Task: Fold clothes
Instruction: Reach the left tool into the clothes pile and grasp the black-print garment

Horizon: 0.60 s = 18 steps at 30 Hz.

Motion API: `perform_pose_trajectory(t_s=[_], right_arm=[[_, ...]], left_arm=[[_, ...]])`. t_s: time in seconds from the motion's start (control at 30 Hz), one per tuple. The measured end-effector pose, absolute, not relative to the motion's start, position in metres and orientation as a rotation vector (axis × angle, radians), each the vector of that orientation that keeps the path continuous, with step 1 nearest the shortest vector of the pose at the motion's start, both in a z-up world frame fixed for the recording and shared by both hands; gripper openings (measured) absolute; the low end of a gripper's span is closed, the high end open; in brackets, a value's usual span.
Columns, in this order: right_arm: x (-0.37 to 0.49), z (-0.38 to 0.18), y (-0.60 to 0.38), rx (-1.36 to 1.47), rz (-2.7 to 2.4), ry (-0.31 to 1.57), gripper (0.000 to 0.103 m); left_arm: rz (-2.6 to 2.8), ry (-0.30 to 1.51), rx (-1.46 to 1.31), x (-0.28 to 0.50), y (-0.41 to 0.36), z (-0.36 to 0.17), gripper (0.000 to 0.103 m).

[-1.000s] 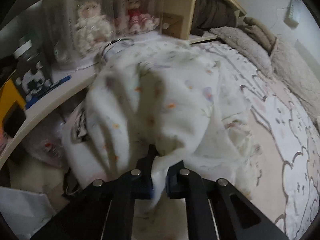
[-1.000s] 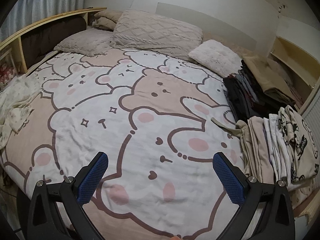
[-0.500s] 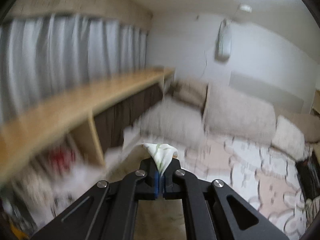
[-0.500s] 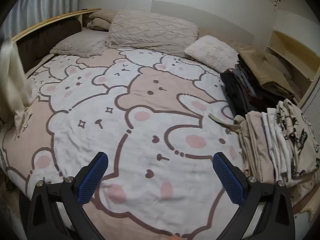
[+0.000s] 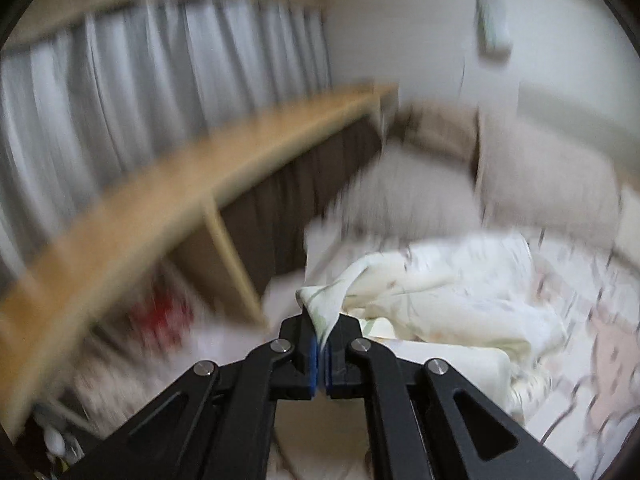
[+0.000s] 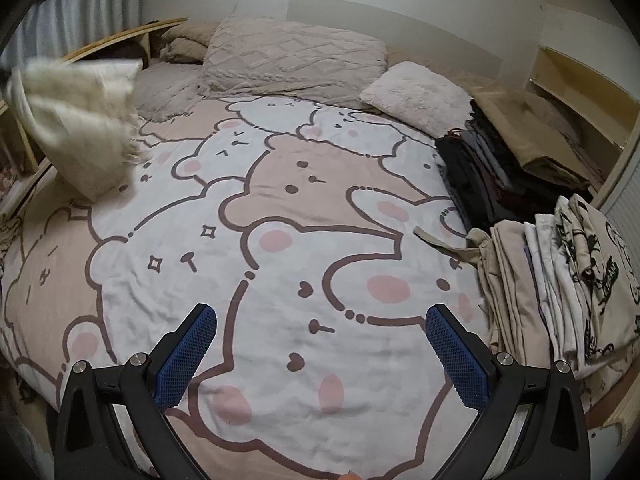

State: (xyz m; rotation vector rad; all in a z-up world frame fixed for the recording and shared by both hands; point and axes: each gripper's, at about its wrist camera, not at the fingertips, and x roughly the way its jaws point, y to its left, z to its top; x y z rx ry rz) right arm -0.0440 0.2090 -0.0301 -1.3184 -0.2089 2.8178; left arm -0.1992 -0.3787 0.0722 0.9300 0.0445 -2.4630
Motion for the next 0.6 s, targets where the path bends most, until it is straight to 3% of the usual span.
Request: perform_pose_trajectory(t_s=[0.13,0.23,0.27,0.43,0.6], right_arm=[[-0.041,-0.027,0.204,-1.313,2.835,-0.225,0.103],[-0.039,-0.025,0.201,-1.309,2.849,-0.228,0.103],[-0.039,-0.025,0.199,-1.312,2.852,-0.231,0.103],[-0.039,-0.030,0.186,-1.336,2.876,-0.236,0.103],[-0.040,-0.035,0.164,-1.369,2.913,-0.283,0.103]], left_arm=[[-2.400,0.081,1.080,-0.157,-0.389,-0.018,0.014],[-2.356,0.036,1.111,-0.102,-0.391,-0.057,0.050],[-2.343,0.011,1.114,-0.083,-0.392,-0.066,0.055],[-2.279,-0.122,1.151,0.006,-0.391,-0.110,0.055],[-2.270,-0.146,1.189,0.035,-0.387,-0.139,0.055]])
